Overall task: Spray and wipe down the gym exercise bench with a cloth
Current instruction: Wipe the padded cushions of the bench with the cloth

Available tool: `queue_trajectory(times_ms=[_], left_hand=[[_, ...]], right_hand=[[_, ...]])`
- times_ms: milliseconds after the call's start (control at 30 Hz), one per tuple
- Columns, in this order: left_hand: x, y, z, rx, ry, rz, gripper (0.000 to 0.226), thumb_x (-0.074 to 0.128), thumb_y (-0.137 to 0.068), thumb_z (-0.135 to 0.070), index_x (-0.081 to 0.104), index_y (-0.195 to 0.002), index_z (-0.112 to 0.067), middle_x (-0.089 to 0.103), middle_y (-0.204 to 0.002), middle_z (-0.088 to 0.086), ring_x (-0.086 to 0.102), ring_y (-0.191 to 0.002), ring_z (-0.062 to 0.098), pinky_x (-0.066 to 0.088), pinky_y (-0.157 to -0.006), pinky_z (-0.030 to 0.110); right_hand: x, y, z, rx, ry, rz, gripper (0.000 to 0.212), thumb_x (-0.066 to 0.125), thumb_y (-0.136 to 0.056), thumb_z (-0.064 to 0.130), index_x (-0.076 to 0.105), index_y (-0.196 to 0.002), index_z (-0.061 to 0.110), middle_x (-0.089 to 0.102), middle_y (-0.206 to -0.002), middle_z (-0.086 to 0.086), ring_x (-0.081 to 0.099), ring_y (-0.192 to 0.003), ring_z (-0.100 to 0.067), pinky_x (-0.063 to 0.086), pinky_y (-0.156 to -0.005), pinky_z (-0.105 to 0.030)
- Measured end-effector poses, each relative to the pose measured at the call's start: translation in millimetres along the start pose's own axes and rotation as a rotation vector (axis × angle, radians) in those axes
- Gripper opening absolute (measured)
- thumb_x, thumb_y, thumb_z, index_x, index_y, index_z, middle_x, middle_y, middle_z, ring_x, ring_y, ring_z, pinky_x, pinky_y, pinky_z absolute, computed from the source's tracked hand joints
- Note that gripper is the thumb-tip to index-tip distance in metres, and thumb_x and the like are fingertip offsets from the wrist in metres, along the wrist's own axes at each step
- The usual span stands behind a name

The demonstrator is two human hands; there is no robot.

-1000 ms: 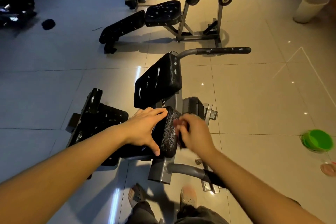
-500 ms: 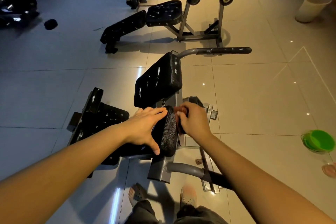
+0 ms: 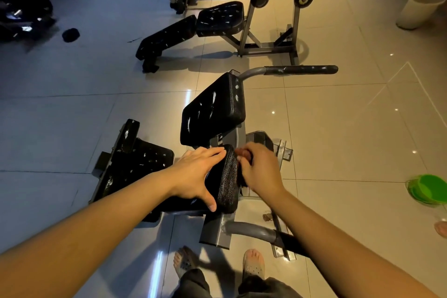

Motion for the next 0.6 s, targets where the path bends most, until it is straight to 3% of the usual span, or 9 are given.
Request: queue_trajectory(times_ms=[100, 167, 400, 600], left_hand=[[1.5, -0.5, 1.2, 0.001, 0.025, 0.003, 0.140, 0.091, -0.062, -0.058, 0.000, -0.164, -0.029, -0.001, -0.171, -0.012, 0.000, -0.155, 0.016, 0.002, -0.121, 0.031], [3.2, -1.3, 1.8, 0.001, 0.039, 0.007, 0.140, 0.091, -0.062, -0.059, -0.001, -0.164, -0.031, -0.002, -0.171, -0.013, -0.001, -0.155, 0.015, 0.000, -0.120, 0.030], [2.2, -1.9, 1.7, -0.009, 0.014, 0.007, 0.140, 0.090, -0.061, -0.062, 0.000, -0.164, -0.031, -0.001, -0.171, -0.012, 0.001, -0.155, 0.016, 0.004, -0.123, 0.035], [3.3, -1.7, 0.7, -0.018, 0.009, 0.020, 0.141, 0.090, -0.061, -0.060, -0.002, -0.164, -0.031, -0.002, -0.170, -0.012, 0.000, -0.154, 0.016, 0.004, -0.124, 0.036]], right_hand=[[8.6, 72.2, 23.4, -0.144, -0.079, 0.158, 0.015, 0.064, -0.095, 0.021, 0.067, -0.110, 0.023, 0.064, -0.099, 0.005, 0.056, -0.092, -0.008, 0.046, -0.081, -0.024], [10.0, 96.3, 23.8, -0.208, -0.045, 0.245, 0.017, 0.062, -0.096, 0.028, 0.066, -0.112, 0.026, 0.063, -0.100, 0.008, 0.055, -0.092, -0.007, 0.046, -0.081, -0.025], [-2.8, -0.4, -6.0, 0.012, 0.018, 0.003, 0.006, 0.066, -0.093, 0.013, 0.069, -0.098, 0.014, 0.067, -0.091, 0.002, 0.060, -0.086, -0.016, 0.038, -0.071, -0.028], [7.1, 93.1, 22.6, -0.212, -0.054, 0.250, 0.025, 0.060, -0.093, 0.025, 0.067, -0.116, 0.024, 0.066, -0.103, 0.006, 0.058, -0.095, -0.009, 0.048, -0.083, -0.028]])
Point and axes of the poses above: each hand's wrist, its own y-axis away from the middle knuckle, its own x-axis out of the palm, z = x × y, the point moved 10 cm from there along -y, towards the middle knuckle
